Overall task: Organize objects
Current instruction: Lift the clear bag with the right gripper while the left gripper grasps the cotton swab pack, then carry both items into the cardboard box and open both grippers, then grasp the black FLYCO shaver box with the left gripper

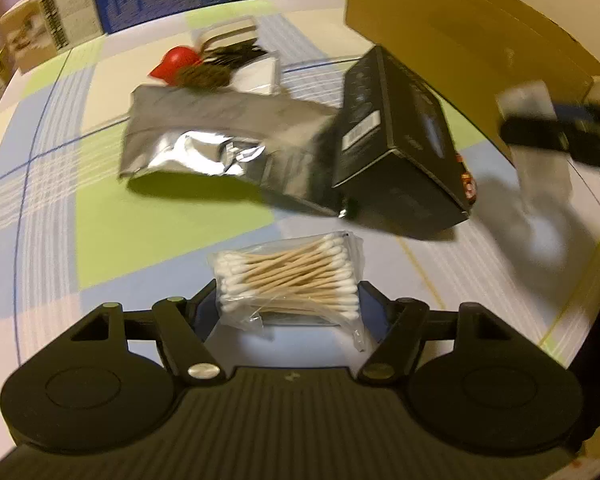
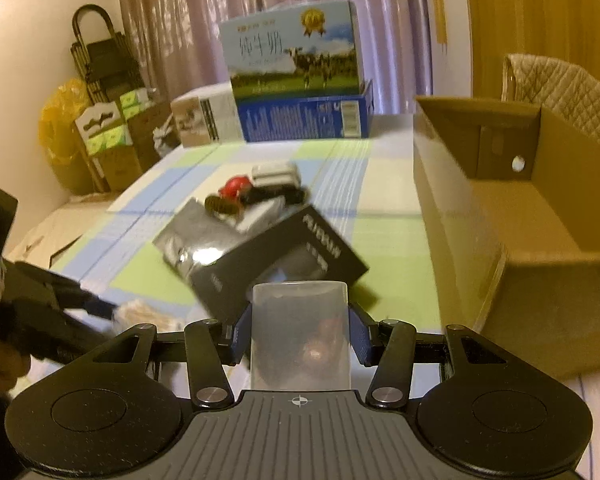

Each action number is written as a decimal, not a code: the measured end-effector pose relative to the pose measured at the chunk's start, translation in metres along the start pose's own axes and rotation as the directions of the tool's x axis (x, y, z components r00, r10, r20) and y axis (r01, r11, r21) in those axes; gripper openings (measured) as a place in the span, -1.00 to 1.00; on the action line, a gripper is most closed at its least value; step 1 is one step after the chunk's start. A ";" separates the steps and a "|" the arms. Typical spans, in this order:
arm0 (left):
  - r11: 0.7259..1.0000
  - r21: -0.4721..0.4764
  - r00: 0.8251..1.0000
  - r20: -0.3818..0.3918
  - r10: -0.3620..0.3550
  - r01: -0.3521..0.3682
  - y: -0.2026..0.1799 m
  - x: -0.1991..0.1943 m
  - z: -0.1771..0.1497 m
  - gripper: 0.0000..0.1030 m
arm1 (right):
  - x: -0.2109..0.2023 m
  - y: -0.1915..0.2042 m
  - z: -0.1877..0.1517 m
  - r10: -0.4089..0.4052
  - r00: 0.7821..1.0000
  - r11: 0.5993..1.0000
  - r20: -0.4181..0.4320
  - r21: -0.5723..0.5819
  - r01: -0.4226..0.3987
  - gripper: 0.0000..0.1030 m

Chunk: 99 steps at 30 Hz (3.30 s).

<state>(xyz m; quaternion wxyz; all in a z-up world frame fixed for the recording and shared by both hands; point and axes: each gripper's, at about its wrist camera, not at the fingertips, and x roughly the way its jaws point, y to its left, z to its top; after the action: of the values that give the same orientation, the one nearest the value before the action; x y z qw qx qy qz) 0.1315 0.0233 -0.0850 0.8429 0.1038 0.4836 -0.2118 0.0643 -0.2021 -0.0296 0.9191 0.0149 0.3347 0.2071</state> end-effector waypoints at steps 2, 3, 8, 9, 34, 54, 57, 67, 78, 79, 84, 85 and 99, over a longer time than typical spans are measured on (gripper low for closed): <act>0.999 -0.036 1.000 0.005 0.000 0.000 0.006 -0.003 -0.003 0.30 | -0.001 0.003 -0.003 0.004 1.000 1.000 -0.009 0.001 -0.004 -0.08; 0.999 -0.054 1.000 0.008 -0.002 0.002 0.008 -0.006 -0.005 0.30 | -0.002 0.004 -0.003 0.006 1.000 1.000 -0.011 0.001 -0.006 -0.08; 0.994 -0.113 0.998 0.056 0.001 0.006 0.009 -0.023 -0.007 0.30 | -0.007 0.008 -0.001 0.004 1.000 1.000 -0.004 -0.002 -0.004 -0.08; 0.993 -0.120 0.998 0.063 0.000 0.008 0.009 -0.026 -0.007 0.30 | -0.008 0.008 0.000 0.001 1.000 1.000 -0.001 -0.004 -0.001 -0.08; 0.994 -0.074 0.966 0.254 -0.054 0.075 -0.082 -0.118 0.076 0.30 | -0.102 -0.066 0.080 -0.148 0.986 0.986 0.079 0.092 0.141 -0.08; 0.980 0.104 0.938 0.287 -0.194 0.171 -0.198 -0.062 0.188 0.72 | -0.111 -0.190 0.104 -0.249 0.965 0.947 0.078 0.228 0.226 -0.08; 0.983 0.108 0.938 0.299 -0.174 0.148 -0.194 -0.062 0.187 0.74 | -0.105 -0.191 0.102 -0.241 0.968 0.948 0.071 0.232 0.219 -0.08; 0.992 0.054 0.942 0.311 -0.127 0.116 -0.168 -0.074 0.173 0.74 | -0.088 -0.187 0.110 -0.213 0.973 0.956 0.090 0.223 0.189 -0.04; 0.998 -0.029 0.947 0.319 -0.040 0.052 -0.130 -0.084 0.149 0.80 | -0.096 -0.184 0.117 -0.245 0.962 0.945 0.119 0.250 0.210 0.44; 0.999 -0.035 0.949 0.314 -0.027 0.040 -0.125 -0.084 0.146 0.80 | -0.097 -0.180 0.116 -0.243 0.963 0.946 0.117 0.248 0.209 0.44; 0.997 -0.079 0.954 0.299 0.024 0.000 -0.100 -0.090 0.127 0.80 | -0.108 -0.157 0.115 -0.213 0.967 0.954 0.139 0.246 0.175 0.44; 0.996 -0.086 0.954 0.298 0.036 -0.011 -0.095 -0.092 0.124 0.80 | -0.110 -0.151 0.115 -0.206 0.968 0.956 0.143 0.241 0.167 0.44; 0.988 -0.094 0.942 0.303 0.148 -0.125 -0.057 -0.123 0.070 0.81 | -0.120 -0.056 0.094 -0.078 0.987 0.980 0.139 0.191 0.050 0.44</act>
<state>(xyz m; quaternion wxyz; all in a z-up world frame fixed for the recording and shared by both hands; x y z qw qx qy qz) 0.1046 -0.0224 0.0582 0.9240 0.0716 0.3450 -0.1487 0.0605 -0.2894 0.1072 0.9419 0.1057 0.2847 0.1433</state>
